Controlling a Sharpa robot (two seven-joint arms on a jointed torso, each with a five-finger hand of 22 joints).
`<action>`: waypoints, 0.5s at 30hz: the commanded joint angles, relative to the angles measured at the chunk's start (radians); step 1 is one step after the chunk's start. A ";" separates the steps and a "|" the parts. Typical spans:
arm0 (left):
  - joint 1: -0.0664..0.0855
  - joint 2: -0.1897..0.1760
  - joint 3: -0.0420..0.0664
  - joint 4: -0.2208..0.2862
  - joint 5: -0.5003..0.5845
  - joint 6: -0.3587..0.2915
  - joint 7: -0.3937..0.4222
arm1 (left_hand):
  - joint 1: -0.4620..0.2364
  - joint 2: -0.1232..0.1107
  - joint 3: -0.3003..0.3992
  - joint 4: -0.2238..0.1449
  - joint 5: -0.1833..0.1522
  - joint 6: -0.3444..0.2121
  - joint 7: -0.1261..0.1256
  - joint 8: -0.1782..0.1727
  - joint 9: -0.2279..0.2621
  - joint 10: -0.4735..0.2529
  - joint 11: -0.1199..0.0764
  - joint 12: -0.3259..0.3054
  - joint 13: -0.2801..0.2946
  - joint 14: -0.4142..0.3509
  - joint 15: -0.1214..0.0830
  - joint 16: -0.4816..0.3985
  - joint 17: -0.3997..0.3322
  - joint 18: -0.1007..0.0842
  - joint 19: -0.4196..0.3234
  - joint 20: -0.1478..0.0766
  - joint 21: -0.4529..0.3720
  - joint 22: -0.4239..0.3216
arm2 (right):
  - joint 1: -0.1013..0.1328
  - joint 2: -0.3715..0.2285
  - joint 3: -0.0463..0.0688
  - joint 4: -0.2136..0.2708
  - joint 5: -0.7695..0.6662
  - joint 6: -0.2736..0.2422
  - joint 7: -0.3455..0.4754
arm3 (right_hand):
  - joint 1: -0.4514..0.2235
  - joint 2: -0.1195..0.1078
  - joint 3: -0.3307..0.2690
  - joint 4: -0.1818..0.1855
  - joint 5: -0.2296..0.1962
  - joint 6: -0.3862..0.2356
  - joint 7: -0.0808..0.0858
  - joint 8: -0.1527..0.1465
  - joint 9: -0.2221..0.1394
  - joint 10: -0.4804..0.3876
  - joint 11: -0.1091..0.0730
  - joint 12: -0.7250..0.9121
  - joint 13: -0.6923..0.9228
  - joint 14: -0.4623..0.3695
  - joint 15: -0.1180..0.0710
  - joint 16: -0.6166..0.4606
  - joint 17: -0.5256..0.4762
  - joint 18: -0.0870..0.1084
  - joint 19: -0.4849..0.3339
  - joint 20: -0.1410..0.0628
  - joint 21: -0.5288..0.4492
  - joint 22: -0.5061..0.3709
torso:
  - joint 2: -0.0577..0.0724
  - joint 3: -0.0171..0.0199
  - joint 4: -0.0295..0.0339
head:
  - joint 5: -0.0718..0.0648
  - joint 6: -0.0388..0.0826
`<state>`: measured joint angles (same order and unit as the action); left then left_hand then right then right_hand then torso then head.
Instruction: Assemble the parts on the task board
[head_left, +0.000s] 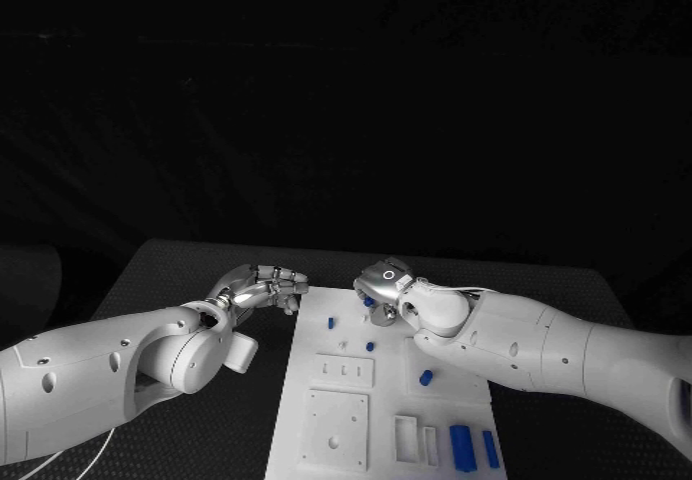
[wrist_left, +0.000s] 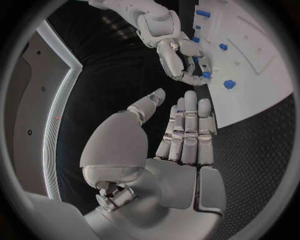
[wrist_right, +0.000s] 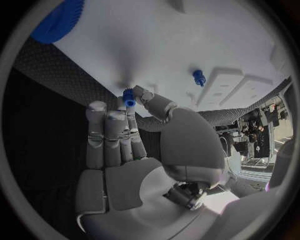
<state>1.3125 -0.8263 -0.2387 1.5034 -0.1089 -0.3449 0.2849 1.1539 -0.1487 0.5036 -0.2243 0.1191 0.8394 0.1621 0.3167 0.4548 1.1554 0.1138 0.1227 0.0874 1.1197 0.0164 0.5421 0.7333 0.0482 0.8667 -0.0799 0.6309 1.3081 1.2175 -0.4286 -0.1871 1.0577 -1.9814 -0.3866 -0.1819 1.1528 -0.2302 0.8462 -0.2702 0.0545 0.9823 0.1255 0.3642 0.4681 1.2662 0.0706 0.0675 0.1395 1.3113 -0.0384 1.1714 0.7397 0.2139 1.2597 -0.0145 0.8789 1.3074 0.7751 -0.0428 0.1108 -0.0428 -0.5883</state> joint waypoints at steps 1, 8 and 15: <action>0.003 0.000 0.001 0.002 -0.002 0.012 0.004 | -0.010 0.001 0.007 0.000 -0.004 -0.006 0.000 -0.006 0.002 -0.006 0.002 -0.007 -0.001 -0.003 0.001 -0.004 0.002 0.016 -0.007 -0.002 0.006 0.016 | -0.004 0.002 -0.002 -0.005 0.025 0.033 0.018 | -0.010 -0.032 -0.014 0.007 -0.006 -0.039 0.010 -0.021 -0.009 -0.046 0.021 -0.008 -0.022 0.003 0.017 0.002 -0.005 0.048 0.004 -0.004 0.003 0.016 | 0.000 0.0003 0.0008 | 0.001 0.000; 0.003 -0.001 0.001 0.002 -0.002 0.011 0.004 | -0.010 0.001 0.007 0.000 -0.004 -0.007 0.000 -0.006 0.002 -0.006 0.003 -0.008 -0.001 -0.003 0.001 -0.005 0.002 0.016 -0.007 -0.002 0.007 0.016 | -0.004 -0.001 -0.002 -0.004 0.029 0.026 0.018 | -0.009 -0.055 -0.022 0.021 -0.006 -0.089 0.011 -0.045 -0.021 -0.131 0.029 -0.005 -0.052 -0.001 0.026 -0.002 -0.017 0.046 -0.004 0.005 -0.006 0.011 | 0.000 0.0000 -0.0005 | 0.001 -0.001; 0.003 -0.001 0.001 0.000 -0.002 0.011 0.004 | -0.010 0.001 0.008 0.000 -0.003 -0.007 0.001 -0.007 0.002 -0.007 0.003 -0.008 -0.001 -0.003 0.001 -0.005 0.003 0.016 -0.008 -0.002 0.007 0.016 | -0.004 -0.021 -0.002 0.015 0.034 -0.028 0.015 | -0.006 -0.055 -0.018 0.027 -0.006 -0.089 0.011 -0.044 -0.021 -0.131 0.030 -0.001 -0.055 -0.001 0.026 -0.002 -0.020 0.046 -0.004 0.007 -0.008 0.010 | 0.000 0.0006 -0.0008 | 0.000 -0.001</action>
<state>1.3138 -0.8279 -0.2387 1.5029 -0.1089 -0.3450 0.2840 1.1539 -0.1487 0.5036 -0.2242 0.1192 0.8394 0.1621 0.3167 0.4555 1.1556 0.1136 0.1191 0.0876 1.1197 0.0164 0.5421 0.7342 0.0482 0.8667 -0.0799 0.6309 1.3079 1.2143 -0.4444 -0.1890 1.0666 -1.9519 -0.3838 -0.1725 1.1454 -0.2792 0.8295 -0.2479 0.0504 0.8988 0.1346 0.3243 0.4484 1.1399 0.1000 0.0645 0.0855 1.3112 -0.0193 1.1714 0.7203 0.2061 1.2597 -0.0145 0.8749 1.3074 0.7749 -0.0425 0.1103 -0.0408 -0.5905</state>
